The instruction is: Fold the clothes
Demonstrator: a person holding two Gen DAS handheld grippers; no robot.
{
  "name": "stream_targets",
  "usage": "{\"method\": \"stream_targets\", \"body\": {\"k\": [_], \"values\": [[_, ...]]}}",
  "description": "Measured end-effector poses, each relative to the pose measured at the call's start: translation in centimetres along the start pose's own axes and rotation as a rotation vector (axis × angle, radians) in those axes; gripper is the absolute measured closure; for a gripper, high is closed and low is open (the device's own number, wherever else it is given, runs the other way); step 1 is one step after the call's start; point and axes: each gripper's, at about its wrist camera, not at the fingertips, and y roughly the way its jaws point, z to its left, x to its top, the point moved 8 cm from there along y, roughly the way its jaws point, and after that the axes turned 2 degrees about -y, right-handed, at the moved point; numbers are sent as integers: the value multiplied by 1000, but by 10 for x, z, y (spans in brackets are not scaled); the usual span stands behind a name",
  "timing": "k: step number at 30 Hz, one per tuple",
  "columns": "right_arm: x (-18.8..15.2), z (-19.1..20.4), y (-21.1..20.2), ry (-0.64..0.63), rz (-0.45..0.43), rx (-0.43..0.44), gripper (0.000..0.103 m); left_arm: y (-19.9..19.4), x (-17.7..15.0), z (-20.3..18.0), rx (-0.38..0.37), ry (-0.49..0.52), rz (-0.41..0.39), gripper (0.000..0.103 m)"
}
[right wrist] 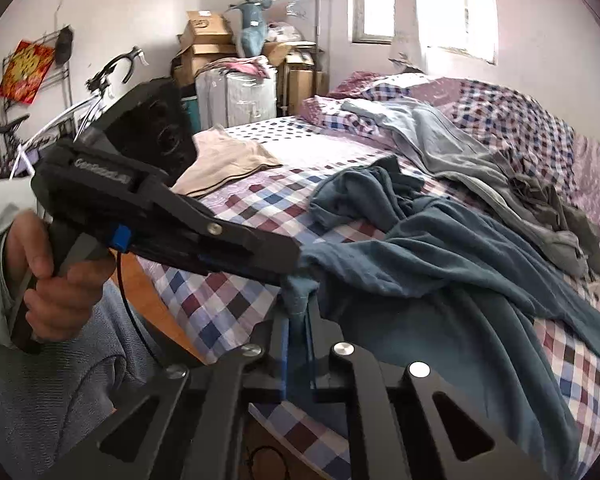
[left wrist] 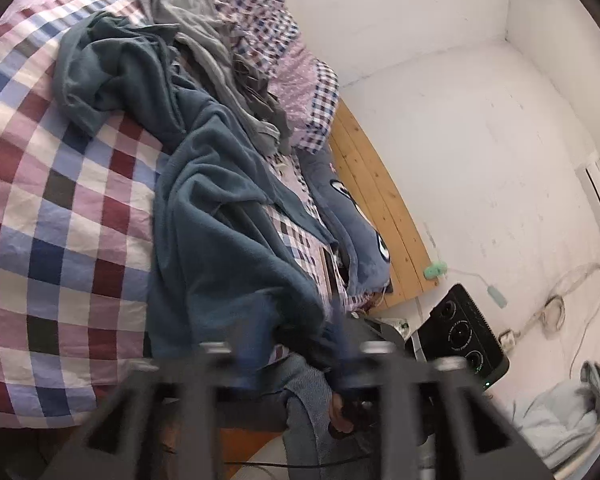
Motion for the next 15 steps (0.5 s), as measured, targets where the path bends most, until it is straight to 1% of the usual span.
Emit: {"method": "stream_targets", "body": {"k": [1, 5, 7, 12, 15], "values": [[0, -5, -1, 17, -2, -2, 98, 1, 1, 2, 4, -7, -2, 37], [2, -37, -12, 127, -29, -16, 98, 5, 6, 8, 19, -37, -9, 35], [2, -62, -22, 191, -50, -46, 98, 7, 8, 11, 27, -52, -13, 35], [-7, -144, -60, 380, -120, -165, 99, 24, 10, 17, 71, -63, 21, 35], [-18, -199, -97, 496, -184, -256, 99, 35, 12, 18, 82, -59, 33, 35]]}}
